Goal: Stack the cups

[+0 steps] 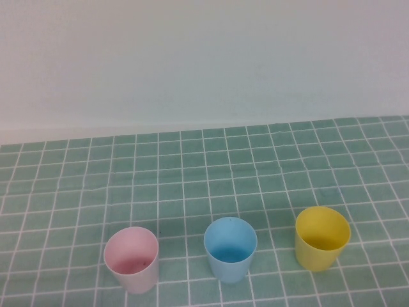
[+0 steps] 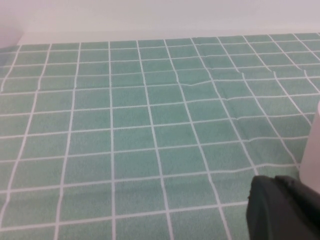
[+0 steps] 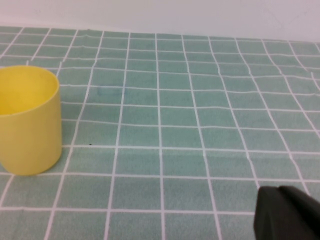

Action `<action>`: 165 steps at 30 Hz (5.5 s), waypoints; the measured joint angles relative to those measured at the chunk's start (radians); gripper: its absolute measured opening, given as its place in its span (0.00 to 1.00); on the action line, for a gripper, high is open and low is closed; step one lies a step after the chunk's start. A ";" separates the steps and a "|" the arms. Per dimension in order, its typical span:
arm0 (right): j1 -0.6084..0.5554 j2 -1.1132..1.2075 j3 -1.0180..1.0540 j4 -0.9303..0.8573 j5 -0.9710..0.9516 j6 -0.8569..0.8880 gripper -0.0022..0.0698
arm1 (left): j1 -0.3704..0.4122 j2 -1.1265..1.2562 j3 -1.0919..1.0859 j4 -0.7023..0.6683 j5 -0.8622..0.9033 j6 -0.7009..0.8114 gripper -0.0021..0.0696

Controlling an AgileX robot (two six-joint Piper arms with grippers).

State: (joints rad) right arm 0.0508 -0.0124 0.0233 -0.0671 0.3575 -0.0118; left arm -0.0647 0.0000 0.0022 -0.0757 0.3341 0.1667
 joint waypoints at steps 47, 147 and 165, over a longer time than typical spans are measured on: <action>0.000 0.000 0.000 0.000 0.000 0.000 0.03 | 0.000 0.000 0.000 -0.002 0.000 0.000 0.03; 0.000 0.442 -0.770 0.127 0.620 -0.165 0.03 | 0.000 1.061 -0.839 -0.256 0.643 0.120 0.03; 0.000 0.442 -0.770 0.131 0.632 -0.163 0.03 | -0.145 1.361 -1.028 -0.255 0.635 0.143 0.50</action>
State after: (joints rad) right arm 0.0508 0.4300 -0.7467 0.0637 0.9897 -0.1751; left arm -0.2093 1.3609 -1.0263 -0.3307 0.9695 0.3095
